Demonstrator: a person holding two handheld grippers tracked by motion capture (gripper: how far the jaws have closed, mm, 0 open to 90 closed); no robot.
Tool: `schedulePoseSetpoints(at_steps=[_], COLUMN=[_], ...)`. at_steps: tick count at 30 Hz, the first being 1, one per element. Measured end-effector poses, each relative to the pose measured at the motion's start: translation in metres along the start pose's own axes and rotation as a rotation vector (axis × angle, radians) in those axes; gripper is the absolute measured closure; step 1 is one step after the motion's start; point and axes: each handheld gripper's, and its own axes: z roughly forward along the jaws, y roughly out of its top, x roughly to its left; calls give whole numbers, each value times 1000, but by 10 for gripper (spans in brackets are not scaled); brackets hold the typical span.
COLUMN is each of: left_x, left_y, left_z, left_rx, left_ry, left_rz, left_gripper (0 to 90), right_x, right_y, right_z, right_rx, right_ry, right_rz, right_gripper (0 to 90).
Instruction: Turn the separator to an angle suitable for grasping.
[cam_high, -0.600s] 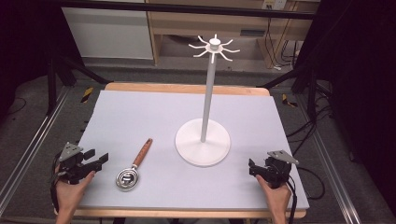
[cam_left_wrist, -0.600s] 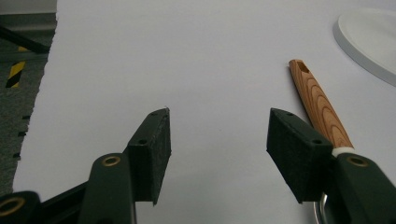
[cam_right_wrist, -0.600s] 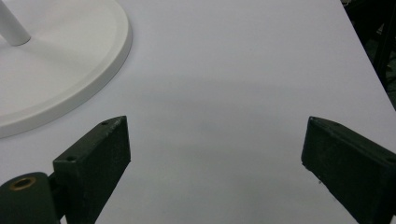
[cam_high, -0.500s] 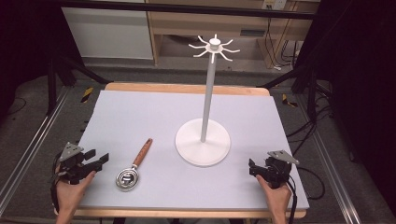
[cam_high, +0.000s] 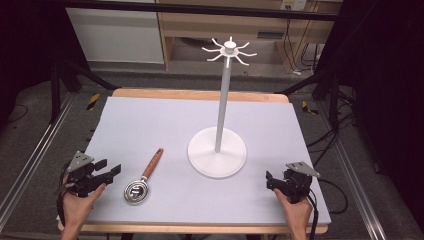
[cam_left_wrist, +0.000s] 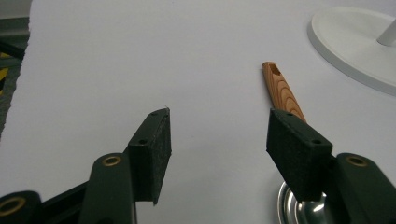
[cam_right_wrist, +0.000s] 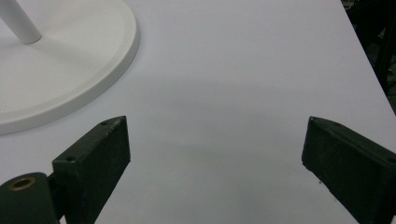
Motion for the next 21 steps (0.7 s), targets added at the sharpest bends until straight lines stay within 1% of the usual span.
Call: schedulePoseSetpoints(at_steps=[2, 3, 8, 10, 11, 12, 13, 20, 21], left_x=[-1, -3, -14, -15, -19, -20, -21, -27, -29], left_y=[1, 2, 10, 11, 15, 16, 17, 25, 27], left_z=[1, 3, 10, 10, 12, 12, 13, 18, 20], left_rx=[4, 11, 30, 32, 40, 46, 42, 52, 54], left_ry=[-2, 0, -24, -28, -34, -36, -39, -52, -57], left_rz=[5, 17, 44, 46, 60, 67, 66, 76, 83], left_gripper=[395, 395, 390, 387, 387, 387, 385, 376, 375], right_x=[0, -1, -2, -2, -3, -3, -2, 0, 1], right_y=[-1, -1, -2, -2, -2, -2, -2, -1, -1], right_z=[0, 0, 0, -1, -1, -1, -2, -2, -1], right_rx=[5, 13, 17, 21, 20, 20, 20, 22, 22], right_ry=[1, 1, 2, 9, 8, 7, 9, 14, 15], right_rz=[-3, -3, 2, 9, 8, 5, 9, 2, -1], right_gripper=[83, 83, 83, 83, 83, 83, 83, 83, 83])
